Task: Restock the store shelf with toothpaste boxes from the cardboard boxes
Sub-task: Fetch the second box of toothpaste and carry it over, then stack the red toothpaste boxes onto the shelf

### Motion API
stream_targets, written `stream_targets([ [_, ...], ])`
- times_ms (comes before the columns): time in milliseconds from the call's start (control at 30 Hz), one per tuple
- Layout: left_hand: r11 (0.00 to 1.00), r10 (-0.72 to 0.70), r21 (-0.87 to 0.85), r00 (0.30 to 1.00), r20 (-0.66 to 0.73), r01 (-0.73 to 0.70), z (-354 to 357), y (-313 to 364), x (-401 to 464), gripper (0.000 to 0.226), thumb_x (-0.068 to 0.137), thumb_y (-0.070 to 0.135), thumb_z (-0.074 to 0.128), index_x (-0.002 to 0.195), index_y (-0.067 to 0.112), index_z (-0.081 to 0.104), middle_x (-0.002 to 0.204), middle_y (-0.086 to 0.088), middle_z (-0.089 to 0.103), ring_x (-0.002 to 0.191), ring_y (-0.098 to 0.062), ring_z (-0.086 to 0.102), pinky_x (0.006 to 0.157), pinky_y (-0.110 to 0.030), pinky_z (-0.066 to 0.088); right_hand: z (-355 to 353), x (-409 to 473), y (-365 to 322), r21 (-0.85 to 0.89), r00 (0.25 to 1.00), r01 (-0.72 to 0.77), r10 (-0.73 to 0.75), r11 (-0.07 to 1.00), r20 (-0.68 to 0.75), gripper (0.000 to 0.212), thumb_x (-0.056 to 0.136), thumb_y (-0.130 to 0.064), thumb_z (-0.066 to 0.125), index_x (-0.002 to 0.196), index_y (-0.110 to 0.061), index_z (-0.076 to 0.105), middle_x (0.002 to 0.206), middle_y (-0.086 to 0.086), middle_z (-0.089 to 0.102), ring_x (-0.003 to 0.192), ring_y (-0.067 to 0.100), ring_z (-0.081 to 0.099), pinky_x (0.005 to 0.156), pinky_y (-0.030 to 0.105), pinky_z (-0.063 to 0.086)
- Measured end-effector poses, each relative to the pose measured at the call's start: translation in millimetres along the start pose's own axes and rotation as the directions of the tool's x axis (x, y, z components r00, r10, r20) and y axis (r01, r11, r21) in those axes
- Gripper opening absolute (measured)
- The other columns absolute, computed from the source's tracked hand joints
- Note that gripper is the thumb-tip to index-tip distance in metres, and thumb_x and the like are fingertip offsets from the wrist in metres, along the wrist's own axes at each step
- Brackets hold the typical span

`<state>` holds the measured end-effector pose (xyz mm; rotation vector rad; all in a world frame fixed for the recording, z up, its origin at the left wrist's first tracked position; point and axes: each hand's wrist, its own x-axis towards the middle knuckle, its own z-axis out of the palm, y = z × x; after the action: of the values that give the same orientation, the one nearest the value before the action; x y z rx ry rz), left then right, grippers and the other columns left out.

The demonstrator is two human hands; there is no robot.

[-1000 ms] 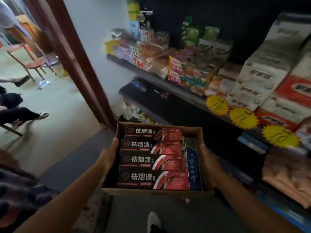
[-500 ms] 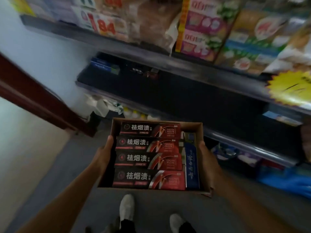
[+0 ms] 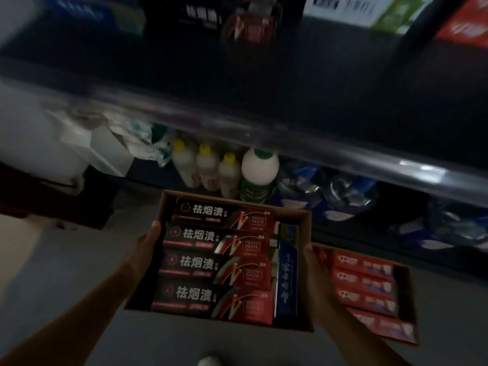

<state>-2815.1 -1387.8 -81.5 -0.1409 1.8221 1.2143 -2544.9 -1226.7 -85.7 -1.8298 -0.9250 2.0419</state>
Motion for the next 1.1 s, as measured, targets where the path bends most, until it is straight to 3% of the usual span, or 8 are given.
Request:
stream_targets([
  [100,0.999,0.002,0.052,1.0,0.006,-0.003,1.6,-37.3,47.4,0.056,0.096,0.055,0.035,0.098,0.009,0.069,0.104,-0.026,0.068,0.097,-0.042,0.065,0.095,-0.059,0.046,3.4,47.0,33.5,0.025,1.0,-0.029,0.029,0.999,0.0,0.026,0.096,-0.043,0.047,0.085,-0.022,0.059,0.082,0.003,0.065,0.077,0.022,0.062,0.065,0.035,0.048],
  [200,0.995,-0.01,0.104,1.0,-0.001,0.01,0.6,-75.9,89.5,0.063,0.088,0.066,0.041,0.098,0.01,0.07,0.105,-0.023,0.069,0.1,-0.041,0.065,0.096,-0.059,0.046,4.5,84.2,66.8,0.025,1.0,0.014,-0.014,1.0,-0.007,0.031,0.097,-0.046,0.044,0.094,-0.023,0.063,0.086,0.005,0.071,0.08,0.024,0.067,0.066,0.034,0.051],
  [367,0.988,-0.038,0.152,0.998,0.052,0.03,-4.3,-140.2,148.5,0.111,0.055,0.093,0.051,0.126,0.008,0.055,0.121,-0.022,0.063,0.11,-0.044,0.06,0.094,-0.064,0.045,-5.9,139.7,114.7,-0.029,1.0,0.019,-0.019,0.999,0.002,0.045,0.097,-0.053,0.038,0.114,-0.02,0.065,0.1,0.007,0.073,0.088,0.024,0.071,0.066,0.033,0.055],
  [533,0.974,0.017,0.224,0.999,0.037,-0.025,30.2,-139.8,145.0,0.071,0.094,0.059,0.036,0.13,-0.001,0.051,0.127,-0.03,0.055,0.117,-0.048,0.053,0.101,-0.059,0.041,-10.3,168.1,140.4,0.007,0.999,-0.004,0.004,1.0,-0.037,0.048,0.094,-0.058,0.04,0.113,-0.023,0.066,0.103,0.006,0.073,0.095,0.026,0.07,0.084,0.046,0.055],
  [733,0.981,-0.017,0.195,1.0,0.002,0.016,34.8,-149.8,170.0,0.063,0.087,0.068,0.043,0.098,0.012,0.069,0.102,-0.021,0.068,0.096,-0.039,0.065,0.095,-0.056,0.046,-11.9,183.4,151.0,-0.031,0.996,0.044,-0.046,0.999,-0.071,0.05,0.095,-0.057,0.038,0.117,-0.02,0.064,0.106,0.007,0.072,0.097,0.026,0.069,0.086,0.045,0.055],
  [833,0.978,-0.026,0.208,0.999,-0.034,0.033,30.8,-157.5,178.6,0.075,0.074,0.079,0.05,0.101,0.012,0.071,0.107,-0.019,0.069,0.1,-0.036,0.064,0.1,-0.054,0.044,-10.1,180.1,151.3,-0.092,0.994,0.061,-0.069,0.994,-0.085,0.053,0.093,-0.063,0.035,0.118,-0.026,0.063,0.108,0.004,0.07,0.098,0.023,0.068,0.088,0.045,0.053],
  [933,0.943,0.08,0.329,0.991,-0.108,-0.04,38.6,-149.0,166.3,0.056,0.098,0.054,0.034,0.112,0.01,0.066,0.112,-0.018,0.065,0.103,-0.034,0.061,0.098,-0.046,0.044,-8.7,170.6,140.6,-0.172,0.99,0.092,-0.109,0.981,-0.093,0.054,0.095,-0.06,0.032,0.131,-0.026,0.053,0.125,0.0,0.06,0.109,0.018,0.059,0.096,0.039,0.045],
  [1100,0.814,0.29,0.544,0.953,-0.082,-0.201,66.3,-111.7,95.6,0.047,0.104,0.032,0.032,0.108,-0.004,0.062,0.099,-0.026,0.062,0.096,-0.038,0.06,0.085,-0.043,0.045,-17.5,107.8,87.0,-0.257,0.971,0.202,-0.227,0.945,-0.072,0.027,0.103,-0.038,0.03,0.113,-0.025,0.052,0.094,-0.013,0.058,0.082,0.003,0.055,0.061,0.016,0.039],
])
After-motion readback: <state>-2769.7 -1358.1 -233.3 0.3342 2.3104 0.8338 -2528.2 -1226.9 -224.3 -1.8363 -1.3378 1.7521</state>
